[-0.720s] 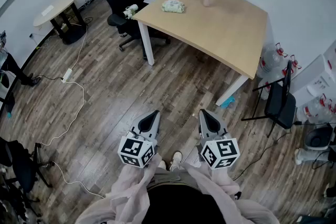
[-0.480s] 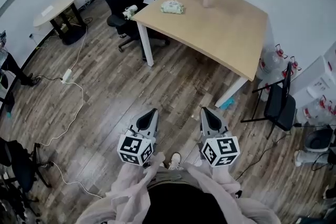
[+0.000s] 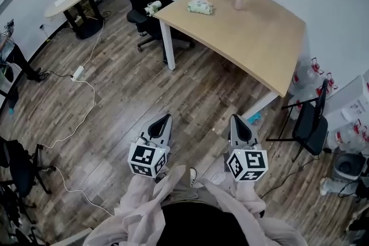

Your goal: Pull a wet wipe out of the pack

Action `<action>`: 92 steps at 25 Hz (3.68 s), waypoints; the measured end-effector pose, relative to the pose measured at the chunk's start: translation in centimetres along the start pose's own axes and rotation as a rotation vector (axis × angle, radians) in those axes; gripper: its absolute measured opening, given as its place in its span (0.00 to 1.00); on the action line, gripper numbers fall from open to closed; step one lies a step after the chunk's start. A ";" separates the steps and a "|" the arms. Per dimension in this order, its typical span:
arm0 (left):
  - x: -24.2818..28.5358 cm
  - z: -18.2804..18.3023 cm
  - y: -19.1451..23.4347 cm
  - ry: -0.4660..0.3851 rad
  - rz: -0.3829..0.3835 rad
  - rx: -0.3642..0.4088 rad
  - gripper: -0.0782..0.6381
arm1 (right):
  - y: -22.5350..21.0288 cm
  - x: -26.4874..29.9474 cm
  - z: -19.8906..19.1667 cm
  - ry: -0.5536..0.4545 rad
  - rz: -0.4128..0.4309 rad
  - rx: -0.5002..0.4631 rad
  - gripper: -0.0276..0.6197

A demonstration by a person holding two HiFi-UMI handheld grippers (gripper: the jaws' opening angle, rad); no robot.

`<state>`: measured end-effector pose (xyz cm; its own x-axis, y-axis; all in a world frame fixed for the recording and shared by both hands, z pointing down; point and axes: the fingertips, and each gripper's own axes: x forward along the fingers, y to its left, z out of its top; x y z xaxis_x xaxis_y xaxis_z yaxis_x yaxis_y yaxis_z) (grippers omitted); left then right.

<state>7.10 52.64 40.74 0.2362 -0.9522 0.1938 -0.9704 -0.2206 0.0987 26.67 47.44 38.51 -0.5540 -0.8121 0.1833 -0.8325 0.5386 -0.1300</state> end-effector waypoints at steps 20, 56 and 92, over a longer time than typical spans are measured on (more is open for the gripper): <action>8.2 1.2 5.5 0.015 0.046 -0.020 0.13 | -2.5 9.8 1.5 0.019 0.024 0.026 0.06; 25.8 6.9 20.7 0.014 -0.082 -0.008 0.13 | -3.5 32.2 5.8 0.020 -0.070 0.053 0.06; 38.8 8.6 26.0 0.076 -0.079 -0.031 0.13 | -9.6 45.3 7.2 0.094 -0.060 0.076 0.06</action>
<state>-9.46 8.17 42.43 0.3165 -0.9131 0.2571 -0.9467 -0.2868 0.1469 9.61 3.92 41.01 -0.5041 -0.8158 0.2833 -0.8634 0.4680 -0.1887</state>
